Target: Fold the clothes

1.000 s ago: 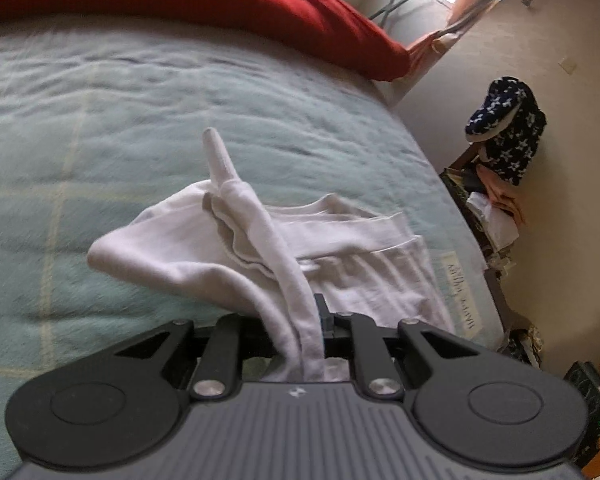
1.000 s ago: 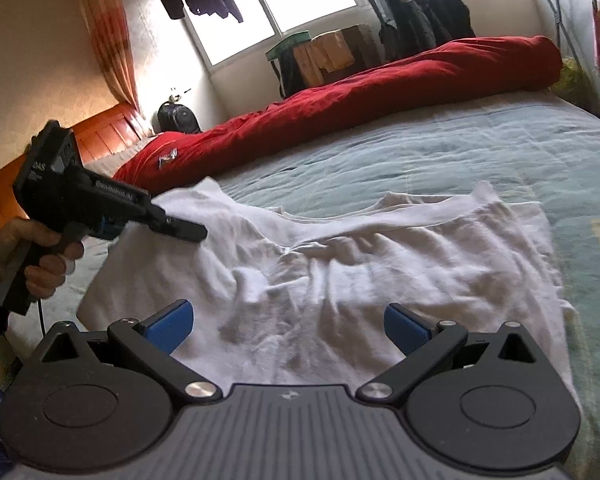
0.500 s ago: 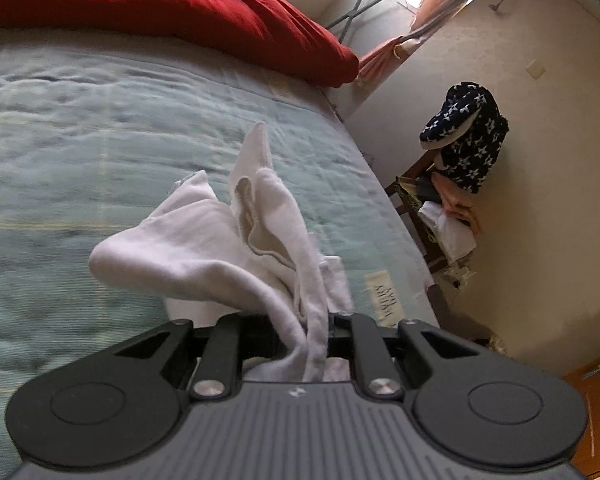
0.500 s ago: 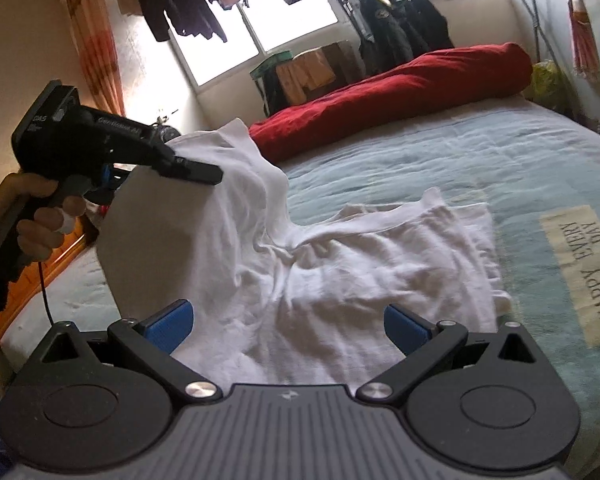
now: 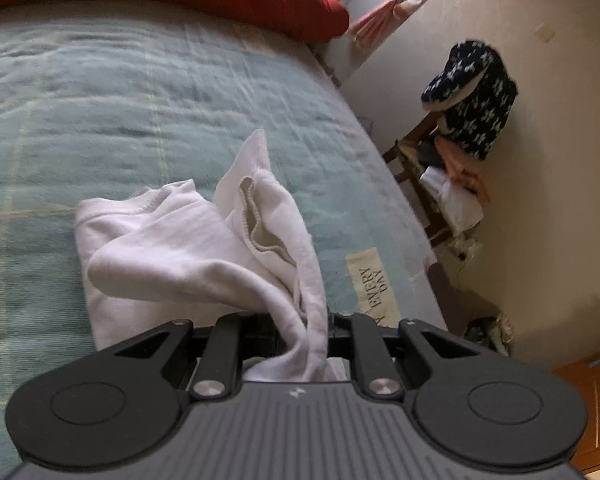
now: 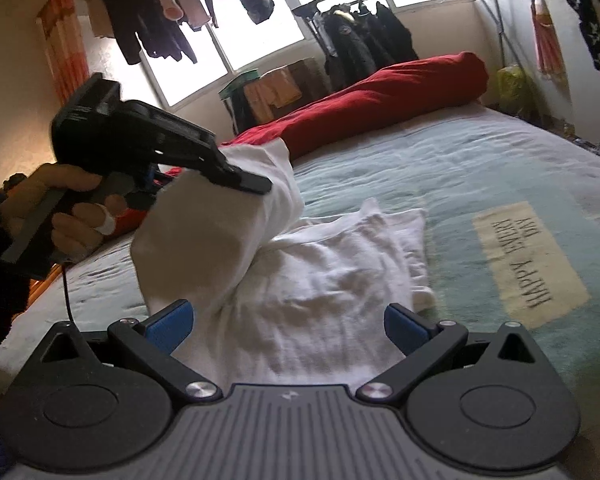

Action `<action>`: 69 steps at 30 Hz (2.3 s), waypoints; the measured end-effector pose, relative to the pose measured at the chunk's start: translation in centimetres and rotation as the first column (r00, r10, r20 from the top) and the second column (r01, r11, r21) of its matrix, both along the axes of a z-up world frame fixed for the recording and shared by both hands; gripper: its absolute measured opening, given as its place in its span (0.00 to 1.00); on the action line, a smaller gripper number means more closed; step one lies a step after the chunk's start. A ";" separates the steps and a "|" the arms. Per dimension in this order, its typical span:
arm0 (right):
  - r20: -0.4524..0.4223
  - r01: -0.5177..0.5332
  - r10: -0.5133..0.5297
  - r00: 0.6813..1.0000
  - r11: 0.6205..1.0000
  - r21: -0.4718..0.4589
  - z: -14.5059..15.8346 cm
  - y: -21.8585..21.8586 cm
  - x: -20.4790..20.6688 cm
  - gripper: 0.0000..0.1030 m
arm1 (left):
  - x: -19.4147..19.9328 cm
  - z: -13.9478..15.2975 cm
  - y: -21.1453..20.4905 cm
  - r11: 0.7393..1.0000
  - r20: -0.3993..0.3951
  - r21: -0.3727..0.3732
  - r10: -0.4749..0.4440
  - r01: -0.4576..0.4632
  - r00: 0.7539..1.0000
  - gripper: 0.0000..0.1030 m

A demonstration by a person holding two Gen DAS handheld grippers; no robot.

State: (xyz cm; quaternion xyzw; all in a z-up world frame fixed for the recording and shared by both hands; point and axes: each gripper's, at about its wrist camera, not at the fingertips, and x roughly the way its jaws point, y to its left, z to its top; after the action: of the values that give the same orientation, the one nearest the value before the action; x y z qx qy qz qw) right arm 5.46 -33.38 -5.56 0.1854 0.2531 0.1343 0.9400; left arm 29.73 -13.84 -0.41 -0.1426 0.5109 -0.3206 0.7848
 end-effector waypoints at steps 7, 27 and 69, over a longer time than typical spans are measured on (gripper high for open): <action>-0.001 0.058 -0.058 0.998 0.998 -0.010 -0.2 -1.8 -0.9 1.00 | 0.7 -2.5 -3.1 0.998 -0.044 0.056 -0.030 0.033 0.999 0.14; -0.003 0.106 -0.107 0.994 0.994 -0.029 -0.2 -2.9 -1.6 1.00 | 1.3 -4.0 -7.9 0.985 -0.073 0.147 -0.082 0.092 0.994 0.51; -0.032 0.208 -0.209 0.977 0.977 -0.034 -0.7 -5.7 -2.1 1.00 | -19.8 -5.5 0.6 0.851 0.546 0.519 -0.399 0.075 0.737 0.82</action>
State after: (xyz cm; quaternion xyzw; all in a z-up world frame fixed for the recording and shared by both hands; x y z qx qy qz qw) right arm 3.36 -39.07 -6.23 0.1989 0.2510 0.0276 0.9469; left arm 9.93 -13.24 -5.96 0.2347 0.2901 -0.3182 0.8715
